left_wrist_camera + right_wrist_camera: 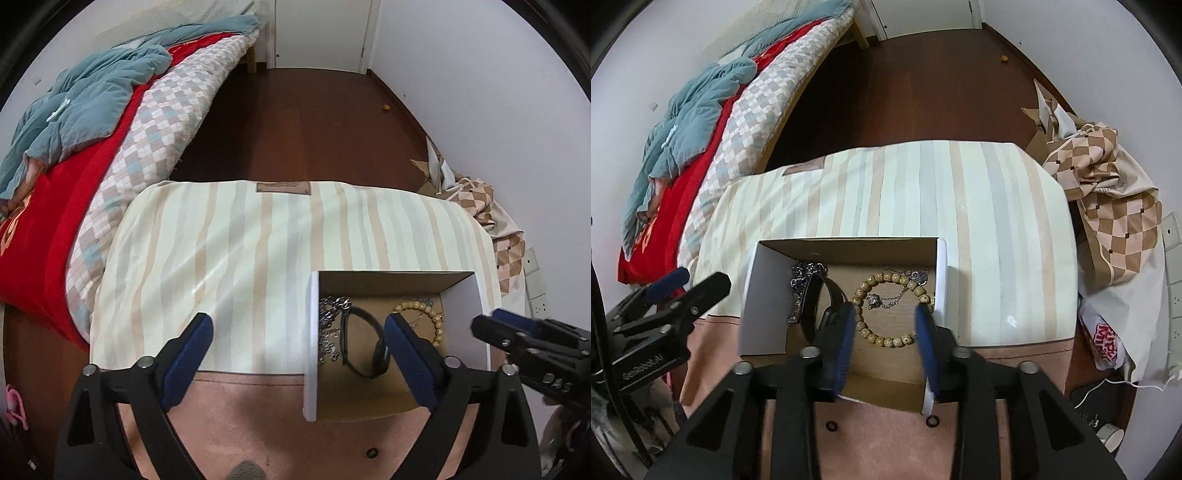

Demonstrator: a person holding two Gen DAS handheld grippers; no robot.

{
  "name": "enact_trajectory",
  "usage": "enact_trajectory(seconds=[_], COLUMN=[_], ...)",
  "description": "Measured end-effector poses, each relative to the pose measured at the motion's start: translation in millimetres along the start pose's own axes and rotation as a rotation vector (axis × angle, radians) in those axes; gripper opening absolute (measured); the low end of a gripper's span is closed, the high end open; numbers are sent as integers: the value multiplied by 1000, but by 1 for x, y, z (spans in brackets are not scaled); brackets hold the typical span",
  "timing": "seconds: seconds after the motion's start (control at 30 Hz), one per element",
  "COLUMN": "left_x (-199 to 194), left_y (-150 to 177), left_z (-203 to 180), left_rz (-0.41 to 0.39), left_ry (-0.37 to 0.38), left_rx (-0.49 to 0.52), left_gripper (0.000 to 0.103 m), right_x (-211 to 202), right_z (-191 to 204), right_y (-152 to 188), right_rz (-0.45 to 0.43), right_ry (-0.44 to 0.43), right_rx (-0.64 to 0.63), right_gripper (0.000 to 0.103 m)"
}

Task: Organize jewelry
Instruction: 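Open both tools over the box and withdraw them back over the table, then lower the right tool onto the small black ring and close on it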

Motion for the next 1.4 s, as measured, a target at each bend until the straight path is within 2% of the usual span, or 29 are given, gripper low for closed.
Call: enact_trajectory(seconds=[0.03,0.13,0.2,0.23,0.33,0.5,1.0,1.4], left_x=[-1,-4,-7,-7,-10,-19,-110,-167], left_y=[2,7,13,15,25,37,63,90], left_z=[3,6,8,8,9,7,8,9], left_rz=[-4,-20,-40,-42,-37,-42,-177,-238], left_ry=[-11,-43,-80,-84,-85,-99,-96,-58], left_rx=[-4,-4,8,10,11,24,41,19], left_gripper=[103,103,103,103,103,103,103,103], right_x=[-3,-15,-20,-22,-24,-31,-108,-178], right_z=[-1,-4,-6,-6,-4,5,46,77], right_y=[0,4,9,12,24,38,66,94], right_rz=[-6,-31,-34,-33,-23,-33,-163,-286], right_ry=[3,63,122,156,224,273,331,358], right_rx=[1,-6,-9,-15,-32,-43,-61,-93], right_gripper=[63,77,94,98,100,101,101,101])
Point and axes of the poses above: each gripper's, at about its wrist camera, not at the fingertips, and x roughly the way its jaws point, z to its left, y to its underside, the point moved 4 cm from there along x, roughly the way its jaws point, and after that the axes turned 11 degrees about -x, right-handed, at the moved point
